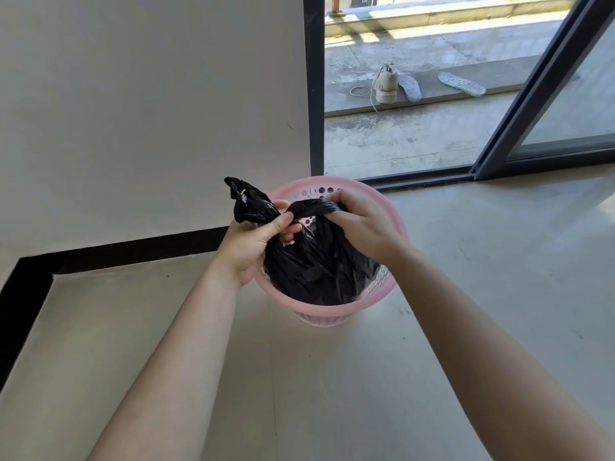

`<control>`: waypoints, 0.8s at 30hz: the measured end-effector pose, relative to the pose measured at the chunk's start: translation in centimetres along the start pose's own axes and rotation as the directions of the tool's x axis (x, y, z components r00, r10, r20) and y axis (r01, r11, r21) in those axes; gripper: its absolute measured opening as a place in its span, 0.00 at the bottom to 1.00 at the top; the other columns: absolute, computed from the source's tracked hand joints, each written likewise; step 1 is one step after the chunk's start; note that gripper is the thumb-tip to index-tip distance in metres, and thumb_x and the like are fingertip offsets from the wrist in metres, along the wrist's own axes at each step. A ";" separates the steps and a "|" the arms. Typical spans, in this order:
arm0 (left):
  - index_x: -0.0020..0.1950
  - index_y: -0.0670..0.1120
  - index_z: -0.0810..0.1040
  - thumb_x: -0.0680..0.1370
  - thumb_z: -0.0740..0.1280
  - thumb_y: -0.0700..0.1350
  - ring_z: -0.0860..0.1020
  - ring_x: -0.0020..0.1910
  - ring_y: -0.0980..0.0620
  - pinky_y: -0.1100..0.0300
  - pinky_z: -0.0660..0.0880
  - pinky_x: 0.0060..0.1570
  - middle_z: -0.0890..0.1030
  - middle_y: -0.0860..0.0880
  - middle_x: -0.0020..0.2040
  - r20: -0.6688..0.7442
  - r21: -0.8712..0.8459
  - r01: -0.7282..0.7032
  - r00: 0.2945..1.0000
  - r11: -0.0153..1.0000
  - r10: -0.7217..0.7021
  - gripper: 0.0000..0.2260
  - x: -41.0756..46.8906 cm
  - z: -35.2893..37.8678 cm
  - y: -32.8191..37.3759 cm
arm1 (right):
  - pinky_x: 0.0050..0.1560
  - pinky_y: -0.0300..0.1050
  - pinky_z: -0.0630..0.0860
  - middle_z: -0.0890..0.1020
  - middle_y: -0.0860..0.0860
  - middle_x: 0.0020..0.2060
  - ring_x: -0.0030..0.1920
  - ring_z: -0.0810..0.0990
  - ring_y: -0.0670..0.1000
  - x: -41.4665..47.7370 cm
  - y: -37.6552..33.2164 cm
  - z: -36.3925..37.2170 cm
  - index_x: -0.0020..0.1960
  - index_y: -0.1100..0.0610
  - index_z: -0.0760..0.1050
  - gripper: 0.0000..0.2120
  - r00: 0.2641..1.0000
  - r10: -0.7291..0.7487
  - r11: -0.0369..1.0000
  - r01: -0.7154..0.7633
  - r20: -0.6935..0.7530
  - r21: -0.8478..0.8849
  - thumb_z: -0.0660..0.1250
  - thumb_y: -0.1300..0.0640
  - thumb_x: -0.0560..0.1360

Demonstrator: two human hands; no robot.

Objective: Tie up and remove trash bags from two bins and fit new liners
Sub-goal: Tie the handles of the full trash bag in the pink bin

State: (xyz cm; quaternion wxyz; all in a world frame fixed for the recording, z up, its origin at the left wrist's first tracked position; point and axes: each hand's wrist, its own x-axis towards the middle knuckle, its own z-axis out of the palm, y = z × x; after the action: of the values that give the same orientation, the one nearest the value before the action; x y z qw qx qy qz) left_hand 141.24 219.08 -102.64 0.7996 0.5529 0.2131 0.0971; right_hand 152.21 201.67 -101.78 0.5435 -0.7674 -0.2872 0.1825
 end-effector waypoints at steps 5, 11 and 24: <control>0.45 0.40 0.82 0.74 0.71 0.32 0.83 0.45 0.48 0.58 0.80 0.49 0.85 0.43 0.46 -0.216 -0.183 -0.146 0.971 0.972 0.105 0.05 0.5 1.5 -0.6 | 0.40 0.46 0.69 0.77 0.50 0.35 0.36 0.74 0.48 -0.2 0.4 -0.5 0.44 0.56 0.78 0.05 0.988 0.105 0.994 -0.104 0.111 -0.017 0.67 0.56 0.77; 0.39 0.45 0.74 0.77 0.62 0.27 0.82 0.46 0.47 0.51 0.77 0.58 0.82 0.45 0.43 -0.183 -0.484 -0.132 0.982 0.865 0.047 0.14 0.8 2.1 -0.7 | 0.52 0.52 0.73 0.81 0.51 0.37 0.43 0.78 0.52 -1.0 1.8 1.1 0.38 0.52 0.78 0.08 0.900 0.275 0.961 -0.270 0.338 -0.063 0.63 0.50 0.71; 0.35 0.47 0.68 0.77 0.60 0.28 0.81 0.53 0.44 0.51 0.78 0.59 0.80 0.47 0.42 0.020 -0.391 -0.041 0.998 0.920 0.054 0.17 -0.5 2.5 -0.7 | 0.50 0.47 0.76 0.79 0.53 0.41 0.44 0.79 0.52 -0.8 2.7 2.1 0.62 0.53 0.75 0.11 0.967 0.175 0.972 -0.200 0.185 0.125 0.63 0.50 0.82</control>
State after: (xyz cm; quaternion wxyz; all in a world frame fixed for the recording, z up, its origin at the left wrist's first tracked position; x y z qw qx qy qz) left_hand 141.90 216.53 -102.45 0.8943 0.3892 0.1638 0.1484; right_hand 151.00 202.05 -105.11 0.5501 -0.7317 -0.2454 0.3191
